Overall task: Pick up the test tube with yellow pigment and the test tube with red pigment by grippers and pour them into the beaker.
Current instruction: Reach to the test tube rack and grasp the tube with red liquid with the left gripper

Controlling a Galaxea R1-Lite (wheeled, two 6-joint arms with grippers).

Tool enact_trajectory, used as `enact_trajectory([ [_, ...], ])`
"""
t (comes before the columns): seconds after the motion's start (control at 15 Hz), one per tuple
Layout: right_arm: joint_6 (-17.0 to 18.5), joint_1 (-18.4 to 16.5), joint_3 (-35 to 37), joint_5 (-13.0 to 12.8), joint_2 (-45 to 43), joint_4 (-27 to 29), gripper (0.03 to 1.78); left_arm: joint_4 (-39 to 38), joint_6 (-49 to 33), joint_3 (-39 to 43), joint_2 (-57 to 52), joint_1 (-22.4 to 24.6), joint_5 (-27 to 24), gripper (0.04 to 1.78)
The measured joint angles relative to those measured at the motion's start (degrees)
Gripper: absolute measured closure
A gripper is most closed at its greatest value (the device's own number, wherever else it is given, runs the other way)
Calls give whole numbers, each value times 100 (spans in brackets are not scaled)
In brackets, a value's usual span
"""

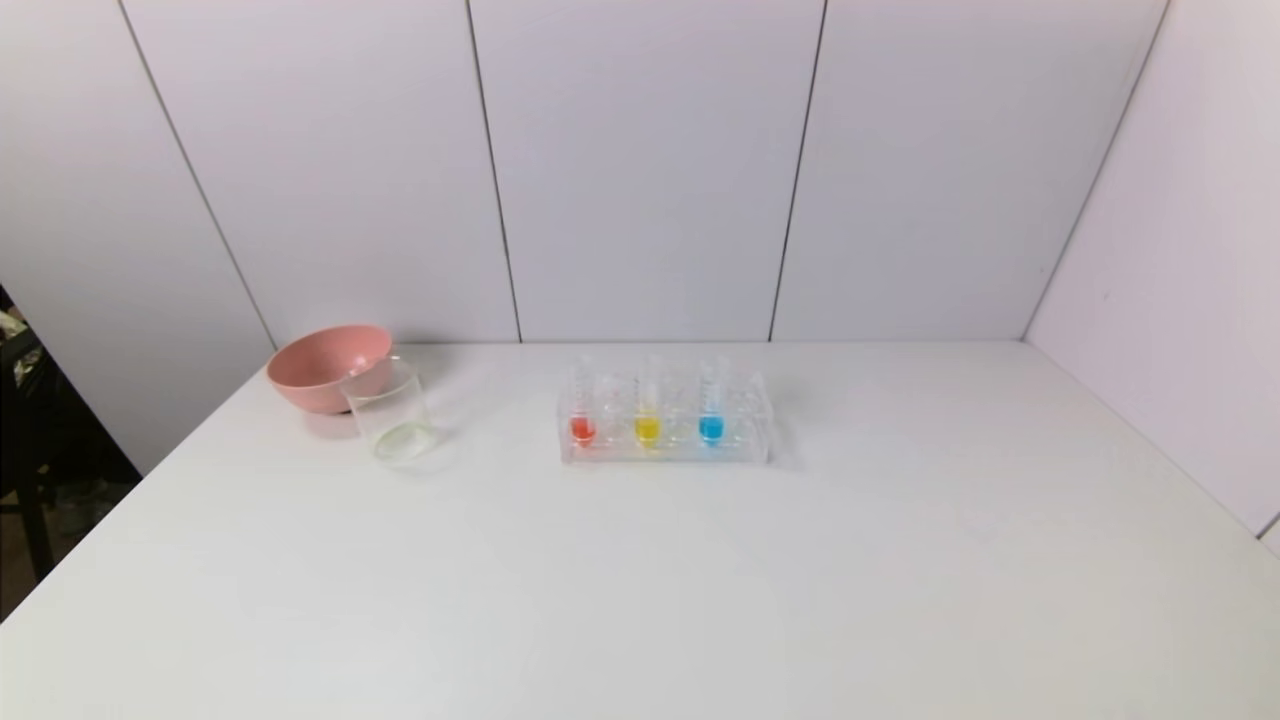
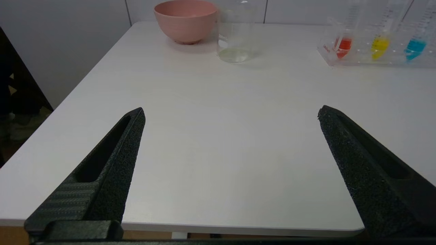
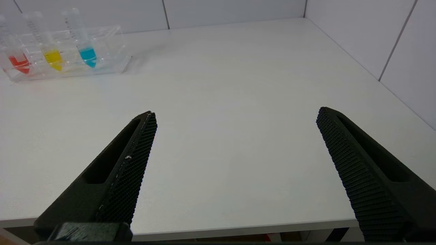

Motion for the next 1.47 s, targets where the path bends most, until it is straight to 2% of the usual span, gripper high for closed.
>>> enact_trajectory([
  [0.27, -1, 0, 0, 2, 0, -2, 10, 88, 4, -761, 391, -9, -162, 5],
  [0.53, 0, 0, 0, 2, 0, -2, 10, -234, -132, -1198, 1501, -233, -176, 5],
  [0.87, 0, 0, 0, 2, 0, -2, 10, -1651, -179, -1392, 3942, -463, -280, 5],
  [1.07, 0, 0, 0, 2, 0, -2, 10, -2743, -146, -1624, 5329, -546, -858, 5],
  [1.13, 0, 0, 0, 2, 0, -2, 10, -2940, -143, -1779, 5732, -635, -1074, 5],
  [1.27, 0, 0, 0, 2, 0, 0, 10, -3043, -132, -2064, 6396, -959, -1173, 5],
  [1.47, -1, 0, 0, 2, 0, -2, 10, -3101, -155, -2417, 7262, -1825, -788, 5],
])
